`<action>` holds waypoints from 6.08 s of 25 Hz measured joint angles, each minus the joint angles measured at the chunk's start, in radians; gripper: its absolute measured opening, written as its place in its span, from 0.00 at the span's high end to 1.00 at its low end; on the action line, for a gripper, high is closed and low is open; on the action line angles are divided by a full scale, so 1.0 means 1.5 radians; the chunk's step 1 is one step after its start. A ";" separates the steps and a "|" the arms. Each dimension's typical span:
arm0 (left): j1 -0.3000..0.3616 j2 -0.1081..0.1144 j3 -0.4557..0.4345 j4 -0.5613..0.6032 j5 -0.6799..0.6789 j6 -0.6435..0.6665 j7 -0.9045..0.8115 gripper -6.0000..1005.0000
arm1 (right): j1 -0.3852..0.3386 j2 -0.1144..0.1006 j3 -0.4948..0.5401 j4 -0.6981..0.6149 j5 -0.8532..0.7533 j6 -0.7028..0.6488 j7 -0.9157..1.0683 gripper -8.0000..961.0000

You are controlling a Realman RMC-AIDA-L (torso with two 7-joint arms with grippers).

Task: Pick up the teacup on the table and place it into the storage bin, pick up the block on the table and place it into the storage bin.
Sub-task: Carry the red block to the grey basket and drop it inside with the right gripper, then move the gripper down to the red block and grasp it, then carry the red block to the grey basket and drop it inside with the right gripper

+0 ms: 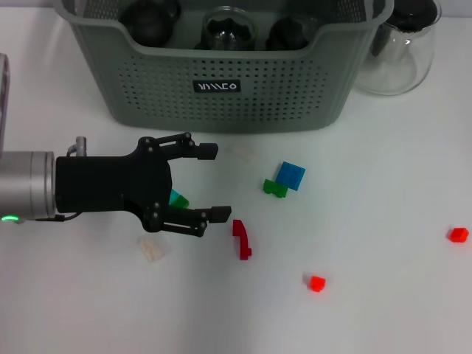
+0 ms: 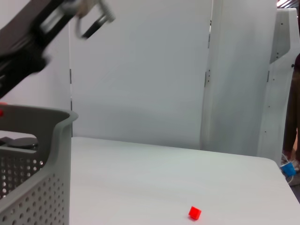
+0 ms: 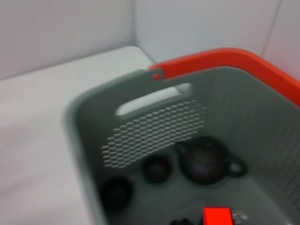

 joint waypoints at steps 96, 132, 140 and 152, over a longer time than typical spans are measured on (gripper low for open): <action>-0.017 0.000 0.001 -0.057 0.000 -0.065 0.021 0.11 | -0.322 0.048 -0.110 -0.160 -0.314 -0.268 -0.016 0.27; -0.017 0.001 -0.001 -0.071 0.000 -0.070 0.022 0.12 | -0.307 0.047 -0.081 -0.188 -0.270 -0.292 -0.033 0.78; -0.005 0.003 -0.005 -0.067 0.001 -0.073 0.022 0.12 | -0.211 0.028 -0.046 -0.192 -0.089 -0.348 -0.042 0.78; 0.007 0.005 -0.038 -0.059 0.031 -0.065 0.023 0.13 | -0.007 0.021 0.039 -0.128 -0.023 -0.262 0.013 0.78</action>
